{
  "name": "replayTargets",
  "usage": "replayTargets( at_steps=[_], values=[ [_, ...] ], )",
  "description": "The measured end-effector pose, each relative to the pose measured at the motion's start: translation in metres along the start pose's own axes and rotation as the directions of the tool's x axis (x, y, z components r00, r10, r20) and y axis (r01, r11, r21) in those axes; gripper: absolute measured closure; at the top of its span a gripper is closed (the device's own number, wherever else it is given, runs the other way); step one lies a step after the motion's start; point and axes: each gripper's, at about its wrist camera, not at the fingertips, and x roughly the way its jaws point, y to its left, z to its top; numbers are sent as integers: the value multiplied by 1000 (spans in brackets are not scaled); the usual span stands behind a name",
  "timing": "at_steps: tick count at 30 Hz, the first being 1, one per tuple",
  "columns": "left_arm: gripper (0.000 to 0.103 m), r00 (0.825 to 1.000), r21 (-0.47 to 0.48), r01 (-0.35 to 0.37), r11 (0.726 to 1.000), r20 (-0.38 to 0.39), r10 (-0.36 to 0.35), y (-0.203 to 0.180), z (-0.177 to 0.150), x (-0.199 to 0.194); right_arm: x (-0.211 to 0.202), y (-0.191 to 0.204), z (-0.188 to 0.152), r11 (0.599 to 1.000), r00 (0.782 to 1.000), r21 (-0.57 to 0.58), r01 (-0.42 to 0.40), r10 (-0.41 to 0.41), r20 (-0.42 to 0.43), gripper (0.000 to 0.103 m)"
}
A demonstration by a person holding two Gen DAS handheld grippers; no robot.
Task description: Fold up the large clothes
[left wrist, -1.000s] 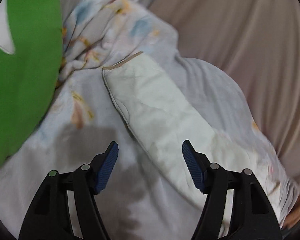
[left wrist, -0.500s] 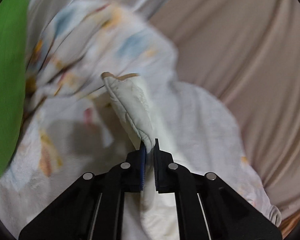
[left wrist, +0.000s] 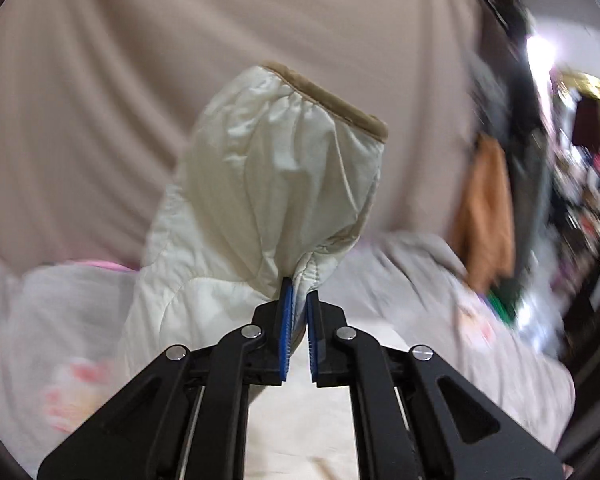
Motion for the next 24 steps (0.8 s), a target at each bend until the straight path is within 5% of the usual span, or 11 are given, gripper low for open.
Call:
replayTargets(
  at_steps=[3, 4, 6, 9, 12, 17, 19, 24],
  values=[
    [85, 986, 23, 35, 999, -165, -31, -41, -46, 77, -3, -7, -1, 999, 999, 35, -36, 35, 6, 64],
    [62, 972, 31, 9, 999, -234, -2, -49, -70, 106, -4, -10, -1, 998, 999, 48, -46, 45, 10, 63],
    [38, 942, 55, -46, 997, -329, 62, -57, -112, 146, -6, -13, -2, 996, 998, 67, -63, 62, 18, 59],
    [40, 893, 44, -89, 995, -439, 99, -45, -164, 169, -11, -17, -3, 993, 996, 88, -81, 78, 35, 54],
    [39, 904, -21, -103, 994, -419, 85, -11, -179, 141, -17, -22, -4, 989, 995, 113, -96, 91, 51, 52],
    [18, 929, -31, -204, 978, -323, 184, 44, -180, 62, -31, -30, 1, 981, 989, 154, -121, 106, 101, 51],
    [17, 918, -1, -264, 964, -308, 251, 62, -179, 43, -38, -32, 6, 980, 987, 159, -122, 103, 121, 50],
    [17, 850, 59, -406, 912, -344, 400, 117, -205, 10, -52, -46, 28, 969, 984, 211, -127, 96, 151, 48]
  ],
)
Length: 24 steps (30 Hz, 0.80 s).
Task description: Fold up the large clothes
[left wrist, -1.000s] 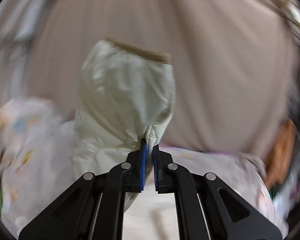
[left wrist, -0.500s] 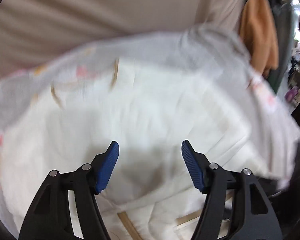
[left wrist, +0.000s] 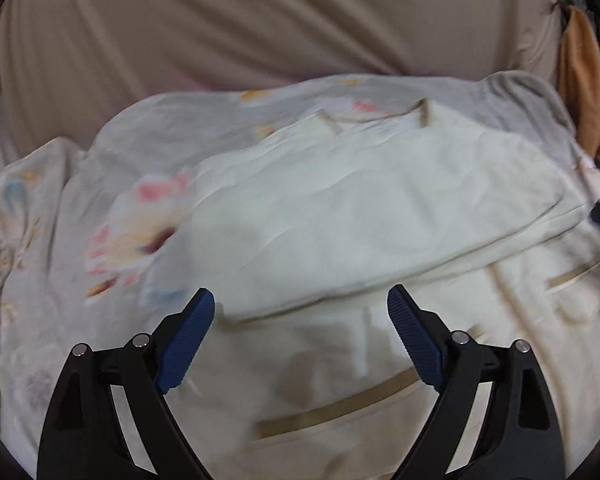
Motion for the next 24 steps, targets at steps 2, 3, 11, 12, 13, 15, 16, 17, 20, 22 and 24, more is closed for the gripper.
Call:
replayTargets(
  at_steps=[2, 3, 11, 12, 13, 15, 16, 17, 20, 22, 24],
  values=[
    [17, 999, -19, -30, 999, -23, 29, 14, -7, 9, 5, -3, 16, 1000, 1000, 15, 8, -7, -10, 47],
    [17, 998, -31, -45, 999, -34, 44, 23, -9, 14, 10, -4, 22, 1000, 1000, 13, 19, -19, -16, 47],
    [38, 993, -99, -83, 992, -96, 73, 54, -6, 49, 74, -13, 37, 995, 986, 56, 77, -68, -154, 78],
    [49, 993, -98, -81, 992, -93, 72, 55, -5, 50, 76, -9, 38, 997, 985, 35, 71, -64, -159, 92],
    [65, 994, -97, -81, 992, -83, 73, 55, -3, 48, 75, -2, 40, 998, 986, 15, 56, -53, -157, 97],
    [85, 997, -104, -65, 992, -48, 60, 54, 1, 39, 52, 20, 48, 999, 998, -47, 18, -21, -62, 98],
    [91, 998, -120, -67, 991, -24, 65, 55, 4, 32, 33, 36, 52, 995, 1000, -96, -17, 18, 2, 98],
    [93, 998, -136, -59, 989, 12, 61, 56, 6, 21, 8, 53, 55, 987, 994, -146, -66, 77, 74, 99],
    [94, 999, -155, -30, 988, 40, 37, 59, 7, 12, -47, 75, 56, 962, 955, -240, -127, 183, 232, 99],
    [94, 999, -129, -45, 991, -9, 44, 54, -1, 28, -31, 60, 54, 973, 977, -217, -72, 112, 181, 99],
    [94, 996, -120, -57, 991, -78, 48, 50, -13, 51, 29, 22, 43, 991, 999, -130, 44, -47, -27, 99]
  ],
)
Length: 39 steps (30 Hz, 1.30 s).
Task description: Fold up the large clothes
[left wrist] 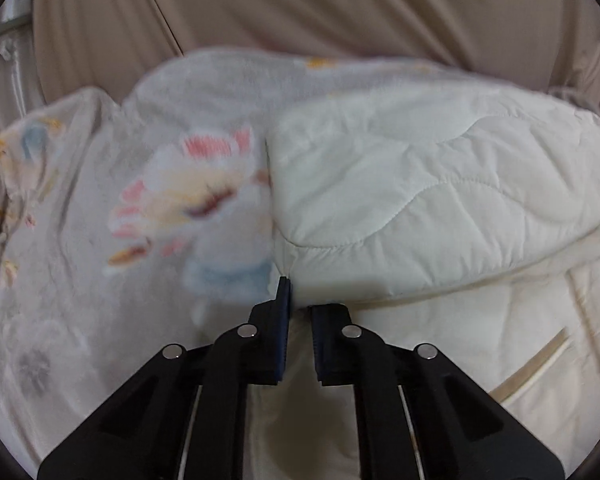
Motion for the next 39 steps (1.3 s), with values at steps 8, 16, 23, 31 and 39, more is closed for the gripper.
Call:
replayTargets(
  at_steps=[8, 16, 23, 31, 39],
  values=[
    [90, 1000, 16, -27, 1000, 0, 27, -3, -4, -2, 37, -44, -34, 990, 987, 142, 7, 16, -160, 94],
    [59, 993, -108, 102, 989, 67, -95, 33, -10, -65, -28, -44, -47, 989, 977, 125, 76, -50, -205, 55],
    [42, 981, -112, 119, 987, 165, -99, 14, 71, -67, -19, -26, 19, 998, 992, 7, 62, -61, -111, 37],
    [50, 991, -196, 134, 971, 24, -132, -20, 132, 31, 84, -47, 45, 978, 969, 119, 168, -143, -199, 84],
    [78, 999, -128, -30, 991, -28, 27, -29, 112, 85, 30, 5, 59, 991, 989, -89, 95, -84, 124, 96]
  ],
)
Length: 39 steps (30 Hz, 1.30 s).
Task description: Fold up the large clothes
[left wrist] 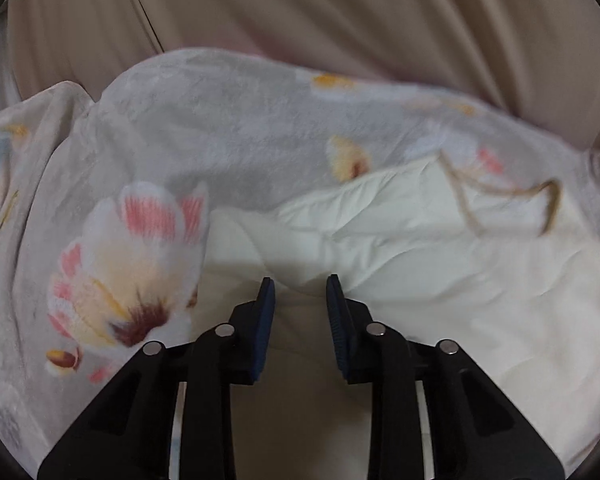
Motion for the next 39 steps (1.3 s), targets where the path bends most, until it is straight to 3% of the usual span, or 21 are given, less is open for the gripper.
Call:
replayTargets(
  at_steps=[2, 3, 4, 9, 12, 15, 17, 21, 25, 29, 33, 35, 39],
  values=[
    [77, 1000, 21, -15, 1000, 18, 14, 2, -11, 11, 44, -24, -23, 996, 981, 23, 92, -87, -173, 98],
    [77, 999, 27, -17, 999, 32, 16, 1, -13, 10, 66, -38, -41, 994, 963, 50, 96, -80, -257, 98],
    [77, 999, 29, -21, 999, 37, 20, 0, -14, 8, 77, -47, -54, 994, 962, 93, 61, -34, -272, 99],
    [77, 999, 34, -22, 999, 40, 20, 1, -13, 8, 67, -31, -51, 991, 958, -6, 134, -131, -255, 94],
    [73, 998, 50, -25, 998, 59, 22, 4, -17, -12, 45, -26, -47, 980, 959, -20, 196, -196, -204, 84],
    [66, 993, 59, 79, 995, 79, -84, 4, -27, -50, 11, -12, -42, 985, 976, -42, 168, -172, -135, 80],
    [64, 987, 119, 125, 985, 81, -135, -10, -36, -71, -2, 7, -41, 991, 986, -77, 108, -117, -118, 80],
    [64, 993, 234, 112, 966, 21, -120, -47, -61, -71, 14, 50, -51, 988, 980, -156, -8, -24, -199, 81],
    [59, 997, 254, 70, 965, 5, -74, -41, -85, -61, 44, 44, -87, 982, 942, -187, 28, -88, -323, 92],
    [54, 996, 230, 87, 969, -5, -88, -20, -97, -65, 28, 12, -103, 998, 942, -50, -32, 13, -336, 95],
    [52, 996, 206, 89, 975, 11, -93, -15, -98, -72, 23, 17, -103, 996, 941, -85, -13, -17, -337, 95],
    [52, 994, 175, 109, 979, 5, -112, -9, -94, -81, 16, 25, -99, 994, 941, -110, 17, -53, -333, 89],
    [50, 988, 134, 141, 981, 36, -147, 5, -70, -105, -12, 42, -73, 987, 961, -159, 24, -67, -269, 84]
  ],
)
